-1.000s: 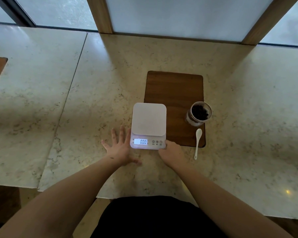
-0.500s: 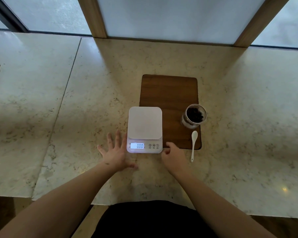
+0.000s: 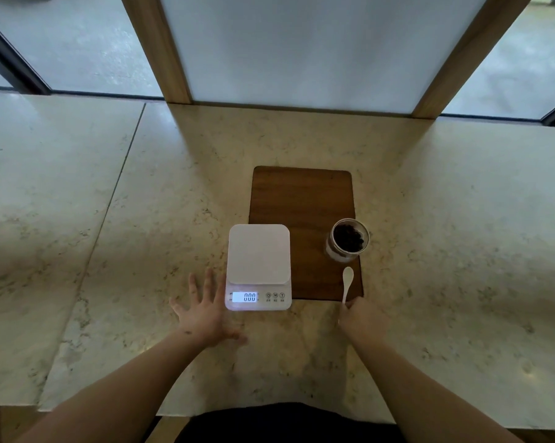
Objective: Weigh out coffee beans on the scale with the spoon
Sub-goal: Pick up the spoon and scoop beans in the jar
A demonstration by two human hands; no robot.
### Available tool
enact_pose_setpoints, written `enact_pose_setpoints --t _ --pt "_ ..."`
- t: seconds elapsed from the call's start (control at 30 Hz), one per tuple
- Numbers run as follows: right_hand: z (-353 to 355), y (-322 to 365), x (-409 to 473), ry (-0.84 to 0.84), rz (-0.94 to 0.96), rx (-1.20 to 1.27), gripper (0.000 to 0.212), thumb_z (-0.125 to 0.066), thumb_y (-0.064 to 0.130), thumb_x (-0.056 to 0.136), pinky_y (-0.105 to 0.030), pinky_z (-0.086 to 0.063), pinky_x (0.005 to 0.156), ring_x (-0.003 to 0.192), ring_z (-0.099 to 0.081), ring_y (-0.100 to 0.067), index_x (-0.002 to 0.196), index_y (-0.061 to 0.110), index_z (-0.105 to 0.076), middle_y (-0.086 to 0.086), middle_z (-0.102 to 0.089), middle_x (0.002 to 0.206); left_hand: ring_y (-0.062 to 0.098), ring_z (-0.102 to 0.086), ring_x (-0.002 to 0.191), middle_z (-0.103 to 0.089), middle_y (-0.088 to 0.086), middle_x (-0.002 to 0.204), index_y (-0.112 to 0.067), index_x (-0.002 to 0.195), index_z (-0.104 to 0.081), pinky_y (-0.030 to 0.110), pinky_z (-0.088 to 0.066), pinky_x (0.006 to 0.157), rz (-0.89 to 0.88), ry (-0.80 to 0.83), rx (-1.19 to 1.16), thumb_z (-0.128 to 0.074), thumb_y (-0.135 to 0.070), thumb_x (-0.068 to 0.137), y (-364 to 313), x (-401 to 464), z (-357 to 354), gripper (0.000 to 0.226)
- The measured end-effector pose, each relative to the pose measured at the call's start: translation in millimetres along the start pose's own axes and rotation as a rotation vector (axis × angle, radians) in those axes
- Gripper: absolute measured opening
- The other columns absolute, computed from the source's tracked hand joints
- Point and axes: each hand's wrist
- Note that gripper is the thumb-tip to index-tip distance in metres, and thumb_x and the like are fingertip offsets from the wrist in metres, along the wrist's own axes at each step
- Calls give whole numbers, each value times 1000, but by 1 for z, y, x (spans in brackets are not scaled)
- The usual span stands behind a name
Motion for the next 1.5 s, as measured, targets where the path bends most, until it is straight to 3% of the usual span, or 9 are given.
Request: enact_pose_setpoints --t 0.13,0.27,0.33,0.47,0.63,0.83,1.0,1.3,1.5 --pt "2 2 -11 72 66 89 23 -54 35 95 -23 -36 45 61 -60 -8 81 26 -70 7 -66 70 40 54 134 57 3 148 -37 131 57 85 9 106 11 10 5 -50 -106 45 -3 -3 4 154" --pt "10 9 -34 85 175 275 15 -59 36 94 -18 -43 46 59 -62 -5 85 28 -68 9 -68 72 39 55 133 59 2 146 -39 129 58 85 10 107 -5 3 10 -49 -107 45 -2 -5 4 152" --pt "22 12 -44 56 257 446 14 -61 28 96 -13 -45 45 55 -64 -5 84 25 -67 5 -69 70 38 55 133 61 2 144 -39 131 57 85 11 106 -18 1 9 -47 -109 43 0 -5 3 153" --pt "71 17 -47 -90 363 599 17 -57 22 99 -20 -50 46 51 -64 -12 83 22 -62 2 -69 64 39 55 133 61 2 145 -38 137 53 84 11 108 -8 1 11 -47 -108 44 1 -2 3 153" --pt "123 30 -15 -387 436 252 17 -52 20 100 -30 -32 48 55 -51 -14 82 20 -51 5 -54 64 40 55 132 60 3 145 -37 136 53 84 11 106 -12 8 13 -49 -106 43 -2 -5 5 155" --pt "144 43 10 -411 461 -208 13 -44 15 100 -35 -47 50 53 -53 -20 91 13 -53 -2 -56 67 41 49 137 53 6 152 -36 133 54 84 5 109 -14 13 6 -48 -106 47 -3 -10 9 151" --pt "149 43 31 -372 459 -375 7 -50 11 97 -29 -31 45 50 -44 -20 91 13 -54 3 -42 60 41 48 139 51 6 153 -34 137 51 84 7 108 -10 24 0 -47 -105 47 -7 -14 12 151" --pt "139 47 47 -139 344 -100 16 -42 11 100 -44 -57 68 76 -67 -30 100 4 -57 -14 -66 90 40 50 138 53 5 151 -36 139 49 84 5 108 -8 36 7 -43 -106 40 -3 -10 9 152" --pt "132 47 57 -25 250 78 19 -41 13 101 -40 -52 67 83 -64 -32 96 5 -57 -17 -65 91 37 57 131 59 2 147 -39 135 55 85 7 107 -15 32 6 -38 -109 35 1 -3 4 153"
Point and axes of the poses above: each hand's wrist, its own x-axis towards the middle knuckle, its own z-axis out of the back of the hand, y = z × x
